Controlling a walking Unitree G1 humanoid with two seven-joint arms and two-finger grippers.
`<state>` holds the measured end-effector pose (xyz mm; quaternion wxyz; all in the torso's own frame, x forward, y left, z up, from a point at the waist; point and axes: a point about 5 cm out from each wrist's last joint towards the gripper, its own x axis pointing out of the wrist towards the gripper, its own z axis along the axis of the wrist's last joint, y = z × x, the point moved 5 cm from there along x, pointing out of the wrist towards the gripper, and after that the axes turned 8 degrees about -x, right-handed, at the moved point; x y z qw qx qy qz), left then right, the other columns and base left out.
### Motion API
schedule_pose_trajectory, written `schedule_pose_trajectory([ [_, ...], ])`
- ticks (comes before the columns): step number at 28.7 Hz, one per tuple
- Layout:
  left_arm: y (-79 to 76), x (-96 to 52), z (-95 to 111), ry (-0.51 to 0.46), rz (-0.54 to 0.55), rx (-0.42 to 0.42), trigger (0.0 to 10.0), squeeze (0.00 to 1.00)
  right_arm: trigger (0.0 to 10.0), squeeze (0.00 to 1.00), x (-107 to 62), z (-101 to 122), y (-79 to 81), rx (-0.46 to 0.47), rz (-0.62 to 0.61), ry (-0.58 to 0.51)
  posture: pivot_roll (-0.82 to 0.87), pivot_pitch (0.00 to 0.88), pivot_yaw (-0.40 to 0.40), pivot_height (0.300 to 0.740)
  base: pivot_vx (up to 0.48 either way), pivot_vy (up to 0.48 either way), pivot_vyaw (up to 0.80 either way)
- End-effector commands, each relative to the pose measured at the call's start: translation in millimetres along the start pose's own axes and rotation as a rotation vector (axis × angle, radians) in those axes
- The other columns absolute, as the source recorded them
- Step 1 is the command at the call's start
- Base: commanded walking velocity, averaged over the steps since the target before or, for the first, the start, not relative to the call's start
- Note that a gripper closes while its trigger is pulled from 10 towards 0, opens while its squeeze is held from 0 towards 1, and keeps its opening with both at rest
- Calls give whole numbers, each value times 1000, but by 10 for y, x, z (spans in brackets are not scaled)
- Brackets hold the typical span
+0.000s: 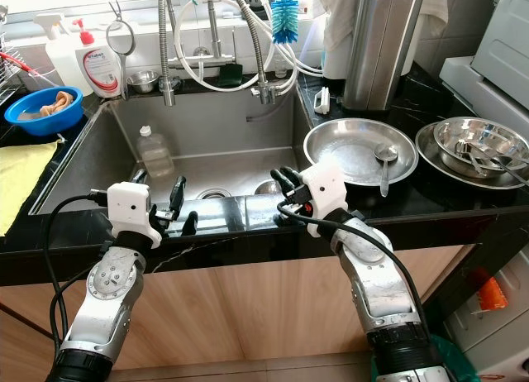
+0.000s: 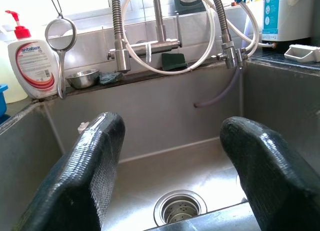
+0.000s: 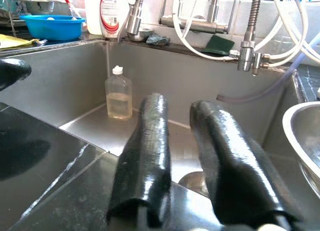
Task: Kitchen organization
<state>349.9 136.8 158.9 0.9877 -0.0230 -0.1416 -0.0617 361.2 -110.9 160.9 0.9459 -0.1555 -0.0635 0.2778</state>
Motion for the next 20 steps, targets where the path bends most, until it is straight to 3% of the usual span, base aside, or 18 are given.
schedule_pose_trajectory([
  [1,9,5,61,-20,-5,14,10000,0,10000,0,26,21,22,-10,5,-8,-109,0,86,740,0,0,0],
  [5,9,-3,61,-20,-3,14,10000,0,10000,0,12,89,-44,-31,-46,-34,-107,0,81,740,0,0,0],
  [10,13,4,48,-16,-3,13,10000,0,10000,0,-116,367,-368,-94,-300,-111,-117,0,84,740,0,0,0],
  [13,-26,20,32,-12,-13,7,10000,0,10000,0,-292,422,-576,-120,-469,-107,-129,0,88,740,0,0,0],
  [17,-33,21,29,-12,-15,5,10000,0,10000,0,-366,429,-600,-159,-498,-101,-132,0,88,740,0,0,0],
  [18,-32,21,29,-12,-14,4,10000,0,10000,1000,-421,430,-612,-134,-525,-110,-132,0,88,740,0,0,0],
  [20,-31,22,25,-11,-14,3,10000,0,10000,1000,-532,418,-645,-142,-588,-97,-134,0,87,740,0,0,0],
])
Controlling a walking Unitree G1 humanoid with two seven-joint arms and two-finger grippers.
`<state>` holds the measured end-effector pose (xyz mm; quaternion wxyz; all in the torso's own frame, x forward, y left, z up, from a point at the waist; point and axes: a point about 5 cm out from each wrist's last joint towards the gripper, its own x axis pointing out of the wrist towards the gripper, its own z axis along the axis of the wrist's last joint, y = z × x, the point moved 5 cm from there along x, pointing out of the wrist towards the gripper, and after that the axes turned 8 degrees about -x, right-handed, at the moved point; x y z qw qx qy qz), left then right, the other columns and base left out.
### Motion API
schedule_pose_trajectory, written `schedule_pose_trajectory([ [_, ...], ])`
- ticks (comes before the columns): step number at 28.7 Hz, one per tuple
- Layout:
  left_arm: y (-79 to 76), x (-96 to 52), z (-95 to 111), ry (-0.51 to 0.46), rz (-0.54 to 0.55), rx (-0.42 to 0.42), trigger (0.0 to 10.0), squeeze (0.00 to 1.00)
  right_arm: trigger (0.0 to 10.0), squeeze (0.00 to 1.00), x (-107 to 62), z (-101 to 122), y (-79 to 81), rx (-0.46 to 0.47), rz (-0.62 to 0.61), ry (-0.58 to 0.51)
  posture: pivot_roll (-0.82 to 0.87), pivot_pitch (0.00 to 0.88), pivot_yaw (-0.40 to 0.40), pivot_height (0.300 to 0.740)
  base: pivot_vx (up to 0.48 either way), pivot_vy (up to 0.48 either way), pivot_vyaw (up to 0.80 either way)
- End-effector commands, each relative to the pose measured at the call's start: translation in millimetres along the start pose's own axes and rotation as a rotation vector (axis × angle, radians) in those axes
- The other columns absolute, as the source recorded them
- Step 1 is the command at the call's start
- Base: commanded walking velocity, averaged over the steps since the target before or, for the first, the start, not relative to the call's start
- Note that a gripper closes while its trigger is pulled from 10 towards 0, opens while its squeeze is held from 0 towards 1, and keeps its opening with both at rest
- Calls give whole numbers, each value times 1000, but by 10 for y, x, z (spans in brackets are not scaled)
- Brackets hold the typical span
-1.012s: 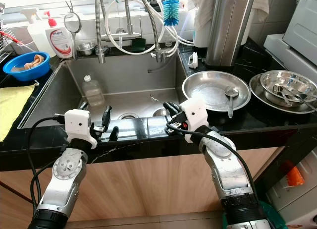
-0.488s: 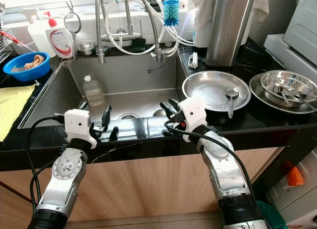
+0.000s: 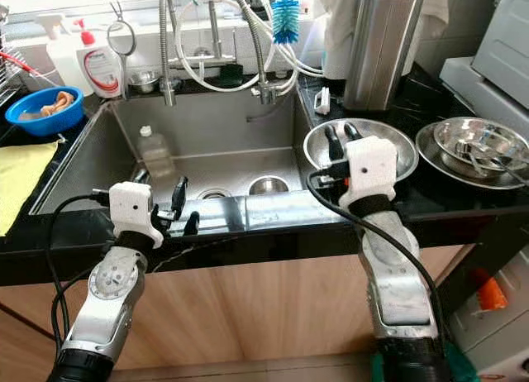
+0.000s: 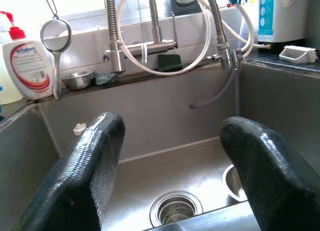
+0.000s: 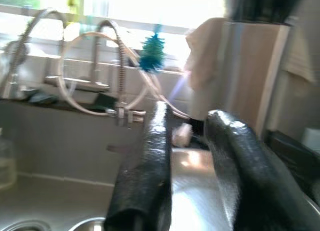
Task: Kitchen organization
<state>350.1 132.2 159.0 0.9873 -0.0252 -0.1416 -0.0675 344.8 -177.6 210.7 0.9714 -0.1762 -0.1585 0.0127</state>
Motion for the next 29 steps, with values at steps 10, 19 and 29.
schedule_pose_trajectory([
  [10,17,16,20,-7,-2,9,10000,0,10000,0,-217,7,-97,-111,-91,16,-140,0,90,740,0,0,0],
  [19,8,10,7,-5,-4,9,10000,0,10000,0,-343,-147,-50,-125,-86,73,-136,0,87,740,0,0,0],
  [29,2,41,30,-13,-11,9,10000,0,10000,0,-385,-246,-9,-152,-65,103,-135,0,91,740,0,0,0],
])
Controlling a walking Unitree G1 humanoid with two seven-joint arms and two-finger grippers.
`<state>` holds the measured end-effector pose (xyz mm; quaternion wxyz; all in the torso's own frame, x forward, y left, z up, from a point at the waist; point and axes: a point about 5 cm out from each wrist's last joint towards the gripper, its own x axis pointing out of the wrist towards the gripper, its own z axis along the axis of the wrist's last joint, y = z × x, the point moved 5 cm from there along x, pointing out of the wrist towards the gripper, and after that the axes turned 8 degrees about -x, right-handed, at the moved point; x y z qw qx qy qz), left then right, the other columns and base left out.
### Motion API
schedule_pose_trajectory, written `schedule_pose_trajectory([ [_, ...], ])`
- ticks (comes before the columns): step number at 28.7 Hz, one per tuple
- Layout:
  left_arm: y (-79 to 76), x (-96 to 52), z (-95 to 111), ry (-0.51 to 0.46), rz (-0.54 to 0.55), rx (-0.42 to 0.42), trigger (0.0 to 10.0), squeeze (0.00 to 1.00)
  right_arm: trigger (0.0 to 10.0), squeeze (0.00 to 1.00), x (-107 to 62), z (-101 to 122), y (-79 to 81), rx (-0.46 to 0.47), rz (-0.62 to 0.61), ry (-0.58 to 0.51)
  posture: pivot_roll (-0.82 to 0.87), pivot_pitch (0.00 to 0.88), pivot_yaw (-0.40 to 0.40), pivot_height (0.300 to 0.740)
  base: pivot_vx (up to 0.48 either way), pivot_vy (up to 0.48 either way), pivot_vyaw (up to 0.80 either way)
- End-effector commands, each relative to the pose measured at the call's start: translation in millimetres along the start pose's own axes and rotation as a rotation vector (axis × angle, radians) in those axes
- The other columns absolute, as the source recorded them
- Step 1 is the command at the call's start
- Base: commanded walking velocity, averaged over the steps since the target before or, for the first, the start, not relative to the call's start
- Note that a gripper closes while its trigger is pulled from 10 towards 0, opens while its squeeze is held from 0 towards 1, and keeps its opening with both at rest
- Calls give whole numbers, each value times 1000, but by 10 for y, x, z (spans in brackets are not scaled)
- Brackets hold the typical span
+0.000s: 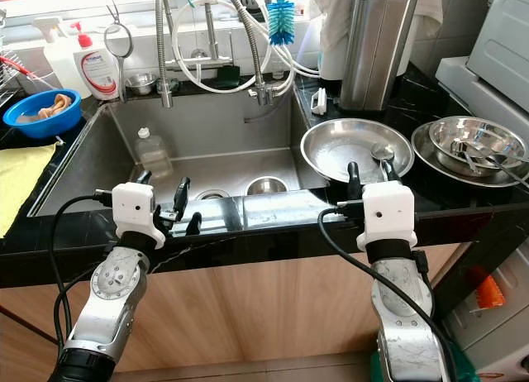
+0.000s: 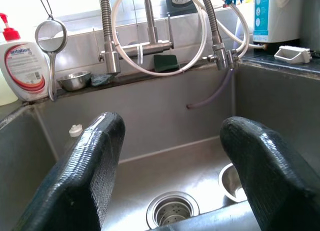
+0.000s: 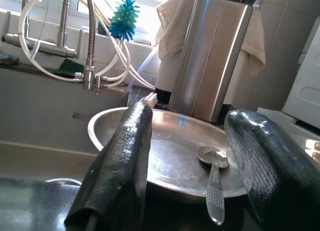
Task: Kitchen organization
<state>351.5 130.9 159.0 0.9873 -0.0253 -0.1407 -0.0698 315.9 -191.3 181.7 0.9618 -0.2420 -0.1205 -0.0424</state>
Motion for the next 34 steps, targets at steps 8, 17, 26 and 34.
schedule_pose_trajectory([
  [8,16,5,27,-11,-2,8,10000,0,10000,0,-25,-208,-41,-9,-52,105,-129,0,90,740,0,0,0],
  [17,24,5,27,-11,0,9,10000,0,10000,0,-41,-298,-9,-13,-47,150,-130,0,91,740,0,0,0],
  [26,76,9,42,-13,13,19,10000,0,10000,0,22,-327,-16,8,-51,167,-127,0,90,740,0,0,0],
  [34,79,17,45,-14,15,21,10000,0,10000,0,25,-362,-8,55,-50,186,-134,0,91,740,0,0,0],
])
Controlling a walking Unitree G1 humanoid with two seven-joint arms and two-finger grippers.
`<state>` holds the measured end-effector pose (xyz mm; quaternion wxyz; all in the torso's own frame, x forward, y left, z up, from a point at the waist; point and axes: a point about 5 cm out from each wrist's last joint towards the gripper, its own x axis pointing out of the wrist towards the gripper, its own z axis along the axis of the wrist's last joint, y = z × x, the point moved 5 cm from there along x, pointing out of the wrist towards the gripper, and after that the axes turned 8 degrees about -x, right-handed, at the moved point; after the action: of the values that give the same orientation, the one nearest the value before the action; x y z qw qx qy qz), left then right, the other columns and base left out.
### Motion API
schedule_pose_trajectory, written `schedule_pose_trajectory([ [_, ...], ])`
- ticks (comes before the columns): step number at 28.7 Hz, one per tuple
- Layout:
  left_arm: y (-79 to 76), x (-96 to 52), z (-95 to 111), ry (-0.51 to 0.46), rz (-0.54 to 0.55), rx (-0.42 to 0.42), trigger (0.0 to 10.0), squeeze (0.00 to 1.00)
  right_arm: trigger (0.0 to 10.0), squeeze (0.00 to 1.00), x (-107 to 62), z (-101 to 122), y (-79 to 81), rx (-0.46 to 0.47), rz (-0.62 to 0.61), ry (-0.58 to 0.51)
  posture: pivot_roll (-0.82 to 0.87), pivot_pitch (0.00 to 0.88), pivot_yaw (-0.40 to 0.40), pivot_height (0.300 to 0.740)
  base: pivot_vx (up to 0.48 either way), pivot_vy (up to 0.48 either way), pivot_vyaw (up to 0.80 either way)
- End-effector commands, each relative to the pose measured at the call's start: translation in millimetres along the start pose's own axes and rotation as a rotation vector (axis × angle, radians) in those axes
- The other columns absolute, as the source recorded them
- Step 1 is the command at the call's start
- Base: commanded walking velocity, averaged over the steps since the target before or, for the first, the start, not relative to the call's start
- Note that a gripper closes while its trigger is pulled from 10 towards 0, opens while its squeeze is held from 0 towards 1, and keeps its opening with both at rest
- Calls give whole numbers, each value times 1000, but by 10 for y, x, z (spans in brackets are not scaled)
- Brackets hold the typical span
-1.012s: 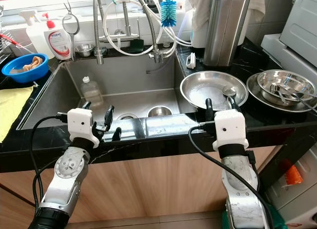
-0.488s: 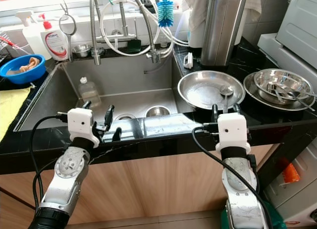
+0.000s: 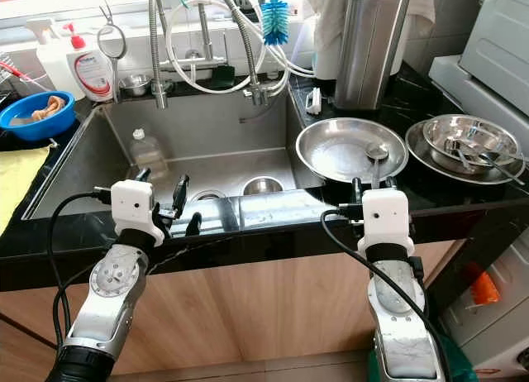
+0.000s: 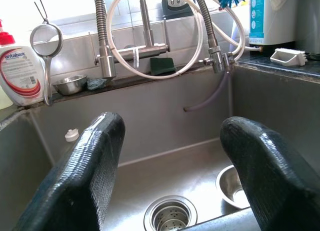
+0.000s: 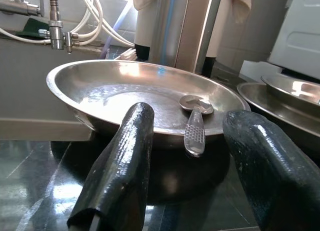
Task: Kitchen organization
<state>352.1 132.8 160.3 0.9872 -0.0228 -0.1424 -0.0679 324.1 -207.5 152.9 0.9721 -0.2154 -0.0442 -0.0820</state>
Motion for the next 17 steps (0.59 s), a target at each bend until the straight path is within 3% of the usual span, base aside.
schedule_pose_trajectory([
  [1,60,13,33,-11,12,15,10000,0,10000,0,20,-25,-14,20,-8,19,-134,0,93,740,0,0,0],
  [17,52,50,57,-16,4,19,10000,0,10000,0,41,-58,6,87,-12,42,-129,0,97,740,0,0,0],
])
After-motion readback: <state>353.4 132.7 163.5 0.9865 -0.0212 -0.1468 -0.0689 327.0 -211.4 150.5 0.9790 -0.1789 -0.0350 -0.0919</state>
